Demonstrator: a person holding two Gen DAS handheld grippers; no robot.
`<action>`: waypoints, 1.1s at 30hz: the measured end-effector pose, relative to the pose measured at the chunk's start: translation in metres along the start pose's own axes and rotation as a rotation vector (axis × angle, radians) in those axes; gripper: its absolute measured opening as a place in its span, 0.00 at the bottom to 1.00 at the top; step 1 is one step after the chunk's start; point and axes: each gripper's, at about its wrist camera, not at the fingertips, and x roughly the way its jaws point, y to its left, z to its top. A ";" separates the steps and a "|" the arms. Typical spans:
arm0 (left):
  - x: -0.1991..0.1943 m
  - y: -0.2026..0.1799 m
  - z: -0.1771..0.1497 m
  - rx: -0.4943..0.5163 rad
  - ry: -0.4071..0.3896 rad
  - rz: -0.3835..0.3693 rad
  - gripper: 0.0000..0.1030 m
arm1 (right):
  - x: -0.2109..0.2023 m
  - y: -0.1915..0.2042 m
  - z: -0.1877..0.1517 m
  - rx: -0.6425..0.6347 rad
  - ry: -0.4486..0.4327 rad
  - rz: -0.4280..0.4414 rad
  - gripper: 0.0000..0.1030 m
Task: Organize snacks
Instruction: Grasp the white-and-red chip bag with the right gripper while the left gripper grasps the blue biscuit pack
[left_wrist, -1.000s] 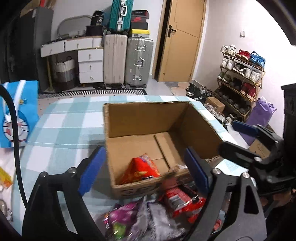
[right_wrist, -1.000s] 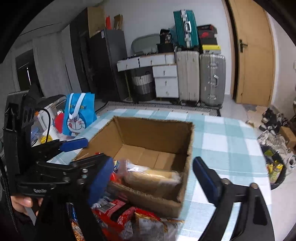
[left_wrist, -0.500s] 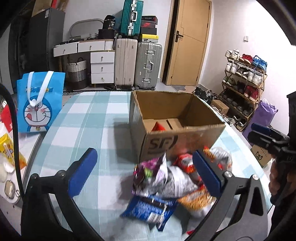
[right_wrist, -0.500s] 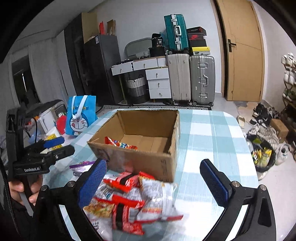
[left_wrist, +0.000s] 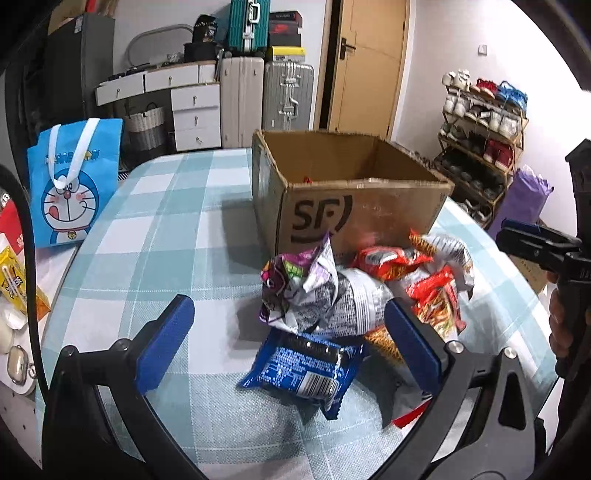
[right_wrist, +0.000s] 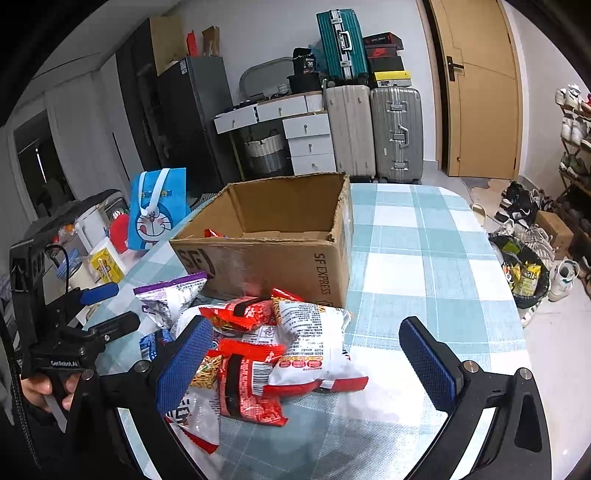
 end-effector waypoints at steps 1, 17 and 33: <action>0.002 0.000 -0.002 0.007 0.012 0.010 1.00 | 0.000 0.000 0.000 0.000 0.000 0.000 1.00; 0.034 0.001 -0.012 0.047 0.147 -0.027 1.00 | 0.026 0.001 -0.007 0.012 0.066 -0.002 1.00; 0.050 0.005 -0.020 0.044 0.202 -0.030 1.00 | 0.063 -0.032 -0.017 0.168 0.127 -0.058 0.99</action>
